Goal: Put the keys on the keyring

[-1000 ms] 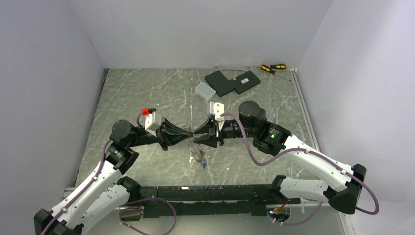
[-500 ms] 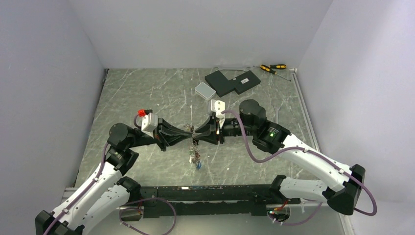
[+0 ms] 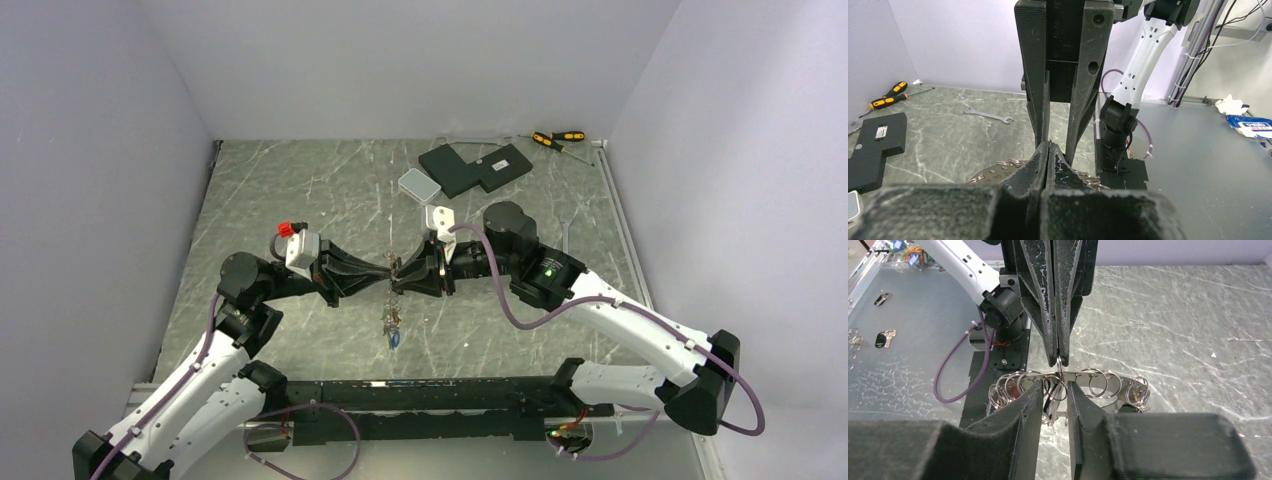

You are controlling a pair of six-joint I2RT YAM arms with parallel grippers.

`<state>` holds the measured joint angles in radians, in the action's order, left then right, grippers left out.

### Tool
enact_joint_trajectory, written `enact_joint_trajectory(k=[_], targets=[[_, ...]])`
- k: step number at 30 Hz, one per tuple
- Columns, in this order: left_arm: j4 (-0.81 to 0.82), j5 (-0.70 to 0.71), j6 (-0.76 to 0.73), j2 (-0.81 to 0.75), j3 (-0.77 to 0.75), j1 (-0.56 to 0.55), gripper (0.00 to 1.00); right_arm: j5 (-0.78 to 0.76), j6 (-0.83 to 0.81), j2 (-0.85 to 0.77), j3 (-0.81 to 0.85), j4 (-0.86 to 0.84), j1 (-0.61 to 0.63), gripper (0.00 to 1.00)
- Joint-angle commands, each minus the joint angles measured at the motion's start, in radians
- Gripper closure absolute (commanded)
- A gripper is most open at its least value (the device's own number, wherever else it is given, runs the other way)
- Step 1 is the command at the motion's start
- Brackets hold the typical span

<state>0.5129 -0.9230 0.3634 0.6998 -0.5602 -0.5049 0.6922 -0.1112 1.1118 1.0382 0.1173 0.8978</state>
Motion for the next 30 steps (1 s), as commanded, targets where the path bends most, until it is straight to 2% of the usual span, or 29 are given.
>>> enact_joint_trajectory(k=[1,11,15,19,26,27,30], targets=[[0.074,-0.002,0.017,-0.014,-0.010,0.007,1.00,0.038,0.014,-0.007,0.017,-0.082,-0.002,0.73],[0.067,-0.002,0.016,-0.016,-0.011,0.008,1.00,0.041,0.021,-0.005,0.020,-0.105,-0.002,0.76],[0.061,-0.002,0.013,-0.017,-0.012,0.008,1.00,0.056,0.021,0.002,0.026,-0.104,-0.003,0.85],[0.064,-0.001,0.015,-0.016,-0.010,0.008,1.00,0.070,0.019,0.011,0.029,-0.097,-0.002,1.00],[-0.018,0.008,-0.028,-0.017,-0.030,0.008,0.99,0.064,-0.001,0.014,0.048,-0.056,-0.002,1.00],[-0.058,0.010,-0.049,-0.020,-0.042,0.008,0.91,0.051,-0.015,0.020,0.064,-0.025,-0.002,1.00],[-0.197,0.021,-0.140,-0.029,-0.081,0.008,0.59,0.000,-0.084,0.067,0.165,0.162,-0.002,1.00]])
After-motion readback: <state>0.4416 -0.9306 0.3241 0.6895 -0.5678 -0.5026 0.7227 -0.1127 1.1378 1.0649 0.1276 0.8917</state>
